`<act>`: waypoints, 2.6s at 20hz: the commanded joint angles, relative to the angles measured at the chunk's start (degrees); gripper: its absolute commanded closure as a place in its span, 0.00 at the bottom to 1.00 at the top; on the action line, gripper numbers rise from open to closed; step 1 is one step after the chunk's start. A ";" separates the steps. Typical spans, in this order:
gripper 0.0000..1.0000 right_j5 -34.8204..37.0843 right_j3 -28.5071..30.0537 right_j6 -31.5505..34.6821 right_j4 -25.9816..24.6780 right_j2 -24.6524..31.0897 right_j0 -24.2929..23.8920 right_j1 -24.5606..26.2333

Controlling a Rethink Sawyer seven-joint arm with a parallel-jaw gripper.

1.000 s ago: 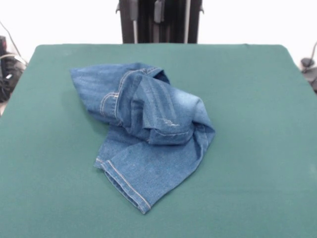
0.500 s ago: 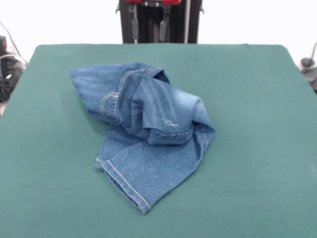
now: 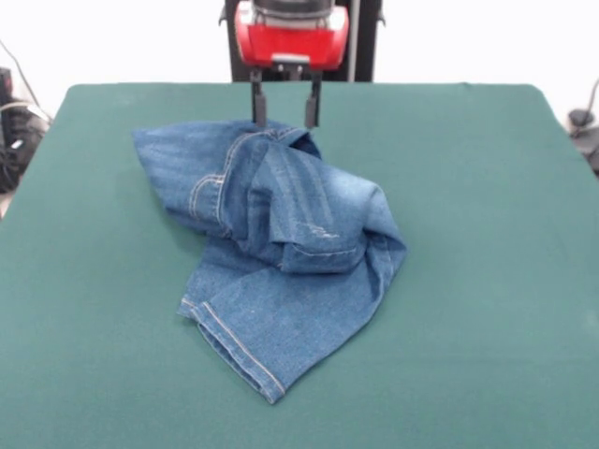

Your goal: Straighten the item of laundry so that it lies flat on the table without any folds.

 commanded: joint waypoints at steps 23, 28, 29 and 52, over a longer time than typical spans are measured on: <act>0.00 -0.52 -9.65 3.85 -0.65 8.45 -1.95 11.81; 1.00 -0.99 -9.59 4.28 -0.96 7.80 -1.31 10.77; 1.00 0.98 -9.58 5.42 -0.36 6.46 -0.25 10.31; 1.00 19.35 3.65 11.68 4.70 -0.45 6.41 -14.84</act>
